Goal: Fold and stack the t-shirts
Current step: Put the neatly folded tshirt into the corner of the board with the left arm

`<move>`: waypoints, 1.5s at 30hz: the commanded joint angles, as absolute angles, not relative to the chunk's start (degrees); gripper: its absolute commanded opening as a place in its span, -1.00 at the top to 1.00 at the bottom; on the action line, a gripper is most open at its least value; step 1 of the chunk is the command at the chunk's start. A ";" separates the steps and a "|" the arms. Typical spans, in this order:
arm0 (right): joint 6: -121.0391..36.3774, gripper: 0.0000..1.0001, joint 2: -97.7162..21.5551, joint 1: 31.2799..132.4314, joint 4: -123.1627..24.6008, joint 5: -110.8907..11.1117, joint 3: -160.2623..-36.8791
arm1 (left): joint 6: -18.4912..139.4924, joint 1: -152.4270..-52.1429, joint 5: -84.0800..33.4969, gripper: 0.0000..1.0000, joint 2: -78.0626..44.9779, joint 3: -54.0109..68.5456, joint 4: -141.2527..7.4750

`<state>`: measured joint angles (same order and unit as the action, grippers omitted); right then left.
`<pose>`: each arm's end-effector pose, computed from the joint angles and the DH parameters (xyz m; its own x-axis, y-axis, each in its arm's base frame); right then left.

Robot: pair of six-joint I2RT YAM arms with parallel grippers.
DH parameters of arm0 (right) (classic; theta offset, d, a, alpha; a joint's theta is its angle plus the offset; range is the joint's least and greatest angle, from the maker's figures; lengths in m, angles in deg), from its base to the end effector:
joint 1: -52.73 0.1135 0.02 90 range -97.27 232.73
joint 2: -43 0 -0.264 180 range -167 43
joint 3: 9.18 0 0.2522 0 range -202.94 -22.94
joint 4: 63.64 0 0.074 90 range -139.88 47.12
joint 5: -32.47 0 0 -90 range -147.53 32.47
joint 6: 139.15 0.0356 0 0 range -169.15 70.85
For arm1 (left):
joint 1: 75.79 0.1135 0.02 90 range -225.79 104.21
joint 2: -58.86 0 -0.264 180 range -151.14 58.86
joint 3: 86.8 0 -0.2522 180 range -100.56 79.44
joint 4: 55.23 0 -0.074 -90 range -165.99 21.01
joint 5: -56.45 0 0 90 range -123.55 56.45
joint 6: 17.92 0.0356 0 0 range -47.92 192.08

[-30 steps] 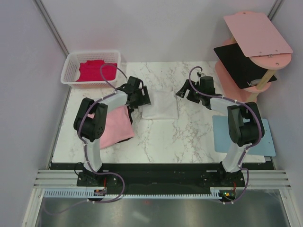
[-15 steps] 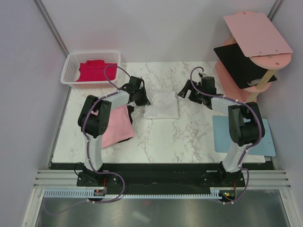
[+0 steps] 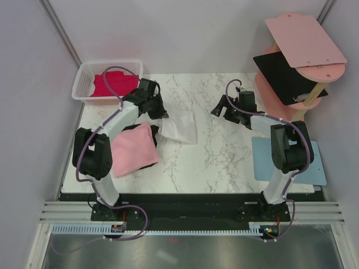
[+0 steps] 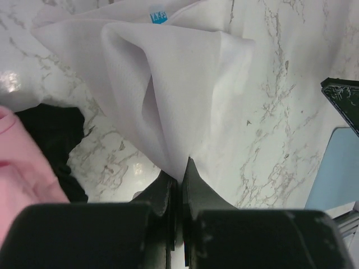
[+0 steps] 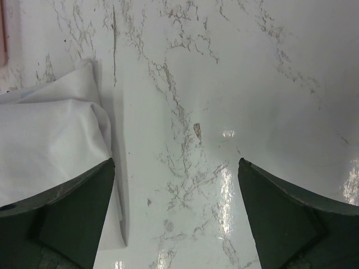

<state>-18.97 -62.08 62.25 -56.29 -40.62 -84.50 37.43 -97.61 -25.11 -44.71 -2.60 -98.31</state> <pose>0.3867 0.0753 0.1780 -0.7089 0.3688 -0.6012 -0.0354 0.8327 0.5526 0.3701 -0.1538 0.2513 -0.8502 -0.2654 -0.4547 -0.0361 0.8910 -0.4526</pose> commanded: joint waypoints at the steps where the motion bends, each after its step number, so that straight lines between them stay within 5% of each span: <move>1: -19.52 -0.96 -61.50 62.13 -57.35 -39.78 -84.99 | 37.19 -96.35 -26.26 0.96 -38.18 -3.37 -106.43; 30: -17.86 -0.96 -63.61 62.05 -59.98 -36.96 -83.67 | 43.51 -76.15 -17.65 0.96 -12.07 12.27 -119.09; 45: -16.80 -0.96 -65.54 62.22 -61.04 -35.82 -83.84 | 50.63 -63.93 -19.65 0.96 -12.85 22.31 -120.76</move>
<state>-17.38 -64.92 62.25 -58.50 -37.50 -83.93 45.88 -65.59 -18.13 -11.77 21.92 -120.02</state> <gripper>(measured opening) 0.980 0.046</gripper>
